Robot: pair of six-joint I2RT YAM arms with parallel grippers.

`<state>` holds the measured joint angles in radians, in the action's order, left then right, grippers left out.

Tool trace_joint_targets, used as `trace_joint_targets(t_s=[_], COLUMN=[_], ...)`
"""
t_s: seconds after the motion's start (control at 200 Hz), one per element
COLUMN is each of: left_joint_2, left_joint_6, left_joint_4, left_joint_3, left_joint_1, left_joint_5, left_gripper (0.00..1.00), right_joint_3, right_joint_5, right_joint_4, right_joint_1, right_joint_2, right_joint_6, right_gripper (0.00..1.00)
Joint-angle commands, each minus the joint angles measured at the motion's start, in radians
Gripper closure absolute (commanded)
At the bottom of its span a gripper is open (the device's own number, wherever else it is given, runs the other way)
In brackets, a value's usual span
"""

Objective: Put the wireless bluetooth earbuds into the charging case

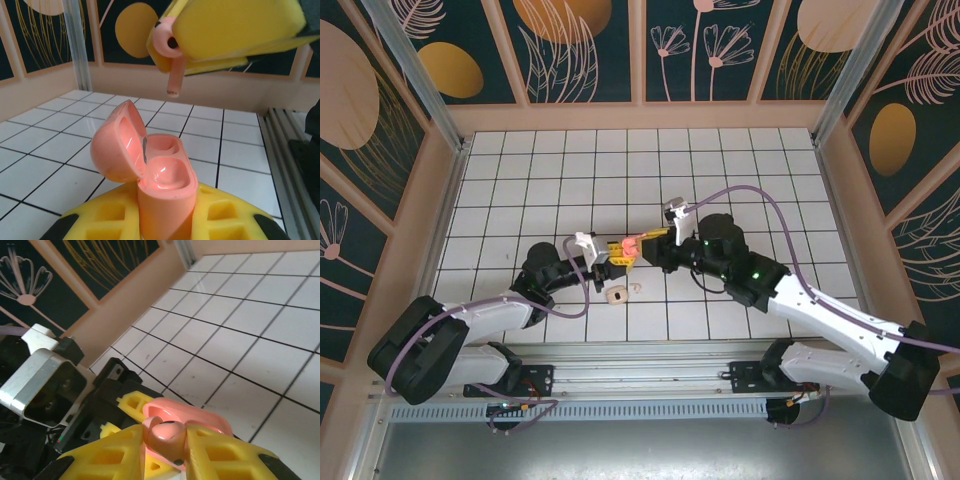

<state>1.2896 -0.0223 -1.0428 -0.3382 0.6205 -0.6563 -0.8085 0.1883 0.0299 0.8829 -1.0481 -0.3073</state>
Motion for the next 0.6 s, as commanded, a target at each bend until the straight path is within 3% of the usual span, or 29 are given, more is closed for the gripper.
trace_joint_targets(t_s=[0.0, 0.596], left_joint_2=[0.007, 0.000], left_joint_6=[-0.042, -0.062], left_joint_4=[-0.088, -0.124], left_joint_3=[-0.013, -0.008], left_joint_1=[0.002, 0.001], left_joint_5=[-0.029, -0.002], left_gripper=[0.98, 0.98], right_joint_3=[0.002, 0.005], right_joint_5=[0.073, 0.113], right_joint_4=[0.107, 0.083], right_joint_1=[-0.008, -0.006], right_joint_2=[-0.013, -0.048], right_joint_6=[0.040, 0.051], right_gripper=[0.75, 0.76])
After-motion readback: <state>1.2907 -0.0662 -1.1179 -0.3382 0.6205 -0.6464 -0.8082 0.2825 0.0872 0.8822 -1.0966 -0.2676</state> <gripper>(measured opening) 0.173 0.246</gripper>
